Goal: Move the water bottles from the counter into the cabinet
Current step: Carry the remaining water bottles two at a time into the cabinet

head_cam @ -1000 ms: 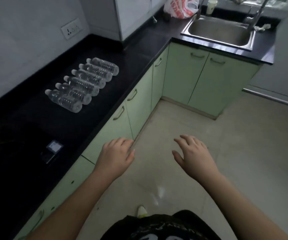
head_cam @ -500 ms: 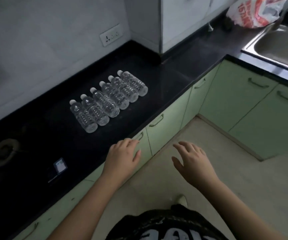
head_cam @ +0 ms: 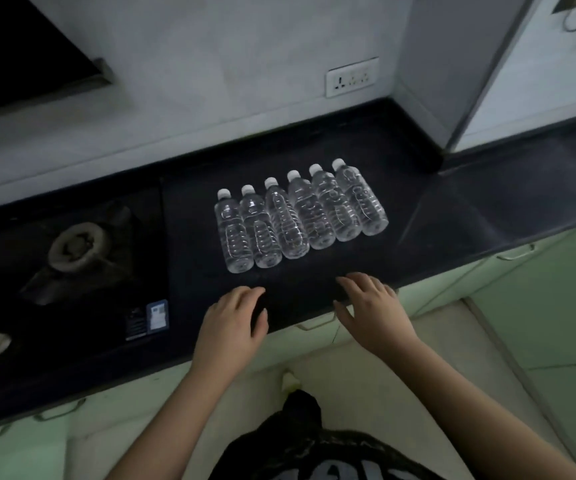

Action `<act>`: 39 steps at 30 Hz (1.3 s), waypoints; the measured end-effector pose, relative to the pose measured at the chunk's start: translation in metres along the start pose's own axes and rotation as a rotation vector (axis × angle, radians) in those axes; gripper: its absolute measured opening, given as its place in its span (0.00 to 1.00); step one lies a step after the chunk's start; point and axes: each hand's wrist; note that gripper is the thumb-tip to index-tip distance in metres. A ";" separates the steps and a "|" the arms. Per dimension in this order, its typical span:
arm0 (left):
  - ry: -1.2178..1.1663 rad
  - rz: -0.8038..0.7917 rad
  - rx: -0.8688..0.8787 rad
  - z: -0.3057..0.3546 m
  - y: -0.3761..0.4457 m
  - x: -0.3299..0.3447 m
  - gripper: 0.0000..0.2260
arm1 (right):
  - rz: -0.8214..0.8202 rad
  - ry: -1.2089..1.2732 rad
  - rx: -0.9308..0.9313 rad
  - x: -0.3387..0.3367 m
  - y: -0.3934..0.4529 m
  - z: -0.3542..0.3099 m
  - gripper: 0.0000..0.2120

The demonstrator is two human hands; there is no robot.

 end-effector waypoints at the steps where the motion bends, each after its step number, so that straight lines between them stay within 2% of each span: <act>1: -0.008 -0.002 -0.009 -0.007 0.008 0.002 0.18 | 0.000 -0.004 -0.005 0.001 0.012 -0.004 0.23; 11: -0.038 0.012 -0.032 -0.070 0.099 0.024 0.21 | 0.009 -0.052 -0.053 0.017 0.112 -0.031 0.21; 18: -0.076 0.035 -0.163 -0.090 0.169 0.047 0.24 | 0.001 -0.010 -0.100 0.037 0.184 -0.046 0.26; 23: -0.223 -0.023 -0.371 -0.086 0.190 0.069 0.27 | -0.035 0.004 -0.110 0.058 0.227 -0.053 0.28; 28: -0.337 0.046 -0.402 -0.088 0.187 0.076 0.28 | -0.087 0.041 -0.087 0.079 0.234 -0.056 0.29; 34: -0.481 0.010 -0.480 -0.089 0.182 0.075 0.31 | -0.096 0.020 -0.089 0.082 0.231 -0.054 0.30; 39: -0.436 0.009 -0.411 -0.083 0.162 0.074 0.31 | -0.095 0.029 -0.079 0.081 0.211 -0.053 0.31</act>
Point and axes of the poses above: each hand's wrist, its own y-axis towards the middle knuckle, its own x-axis out of the palm, z = x × y, and after that the axes turned 2 degrees about y, right-handed
